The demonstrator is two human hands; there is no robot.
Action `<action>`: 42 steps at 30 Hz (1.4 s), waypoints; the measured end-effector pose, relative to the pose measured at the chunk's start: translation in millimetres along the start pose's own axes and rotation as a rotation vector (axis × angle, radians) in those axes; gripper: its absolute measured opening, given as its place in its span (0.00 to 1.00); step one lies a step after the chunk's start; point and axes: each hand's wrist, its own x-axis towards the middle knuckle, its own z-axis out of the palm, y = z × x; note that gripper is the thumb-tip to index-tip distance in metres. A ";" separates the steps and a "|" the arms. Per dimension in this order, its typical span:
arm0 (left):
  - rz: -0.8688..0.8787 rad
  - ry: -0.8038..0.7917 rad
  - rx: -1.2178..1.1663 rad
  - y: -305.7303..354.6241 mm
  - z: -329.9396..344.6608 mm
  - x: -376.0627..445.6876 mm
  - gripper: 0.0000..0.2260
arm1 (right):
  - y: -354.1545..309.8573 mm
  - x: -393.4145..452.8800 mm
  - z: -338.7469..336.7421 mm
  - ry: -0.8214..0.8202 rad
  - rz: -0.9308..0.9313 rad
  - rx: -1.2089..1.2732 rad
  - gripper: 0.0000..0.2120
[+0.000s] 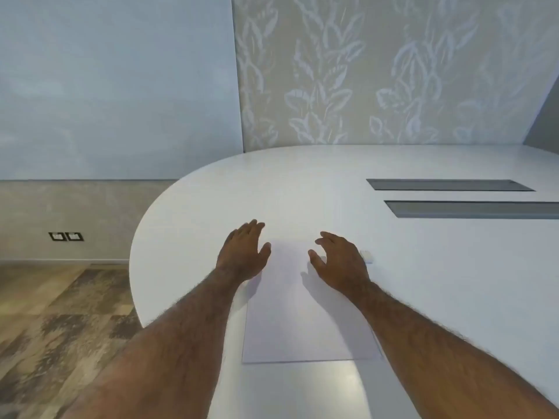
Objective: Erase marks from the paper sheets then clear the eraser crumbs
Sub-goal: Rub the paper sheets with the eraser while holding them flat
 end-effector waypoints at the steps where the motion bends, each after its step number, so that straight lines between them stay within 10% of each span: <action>1: -0.002 -0.039 -0.002 -0.3 2.0 -1.2 0.25 | 3.0 -1.0 2.1 -0.015 0.027 0.019 0.18; 24: -0.041 -0.425 -0.070 -22.4 21.8 52.2 0.35 | 14.3 -13.7 12.5 -0.175 0.045 -0.044 0.19; 42: -0.113 -0.400 0.139 0.1 26.3 85.9 0.33 | 15.2 -15.9 16.0 -0.145 0.026 -0.042 0.17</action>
